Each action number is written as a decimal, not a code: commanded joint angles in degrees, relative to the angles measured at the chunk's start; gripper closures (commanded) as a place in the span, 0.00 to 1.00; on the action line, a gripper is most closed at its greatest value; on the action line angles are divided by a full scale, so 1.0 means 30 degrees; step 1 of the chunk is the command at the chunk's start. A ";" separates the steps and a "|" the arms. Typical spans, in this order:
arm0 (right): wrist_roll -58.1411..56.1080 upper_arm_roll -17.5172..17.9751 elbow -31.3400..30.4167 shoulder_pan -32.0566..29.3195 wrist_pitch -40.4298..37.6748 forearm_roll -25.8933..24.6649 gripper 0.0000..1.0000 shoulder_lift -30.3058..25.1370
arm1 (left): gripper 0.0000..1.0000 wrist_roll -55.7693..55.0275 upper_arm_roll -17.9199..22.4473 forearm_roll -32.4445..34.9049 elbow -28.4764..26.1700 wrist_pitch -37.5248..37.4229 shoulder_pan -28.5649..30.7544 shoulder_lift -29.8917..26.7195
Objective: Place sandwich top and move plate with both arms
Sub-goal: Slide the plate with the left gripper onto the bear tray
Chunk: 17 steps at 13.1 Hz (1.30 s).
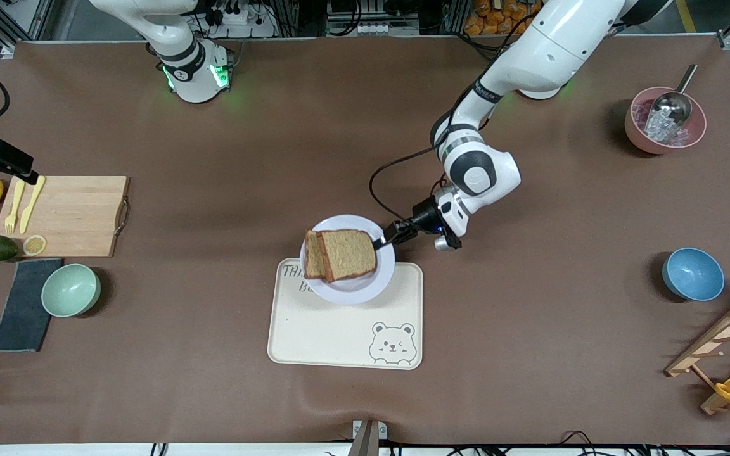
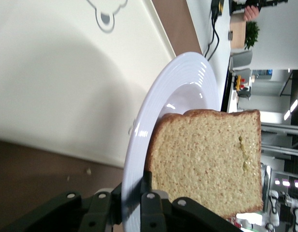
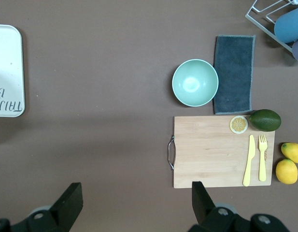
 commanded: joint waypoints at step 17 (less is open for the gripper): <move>0.0491 0.0145 0.0370 0.0055 -0.0226 -0.0036 0.00 0.0360 | 0.00 -0.0604 0.0766 -0.0333 0.6686 0.4101 -0.1432 0.4723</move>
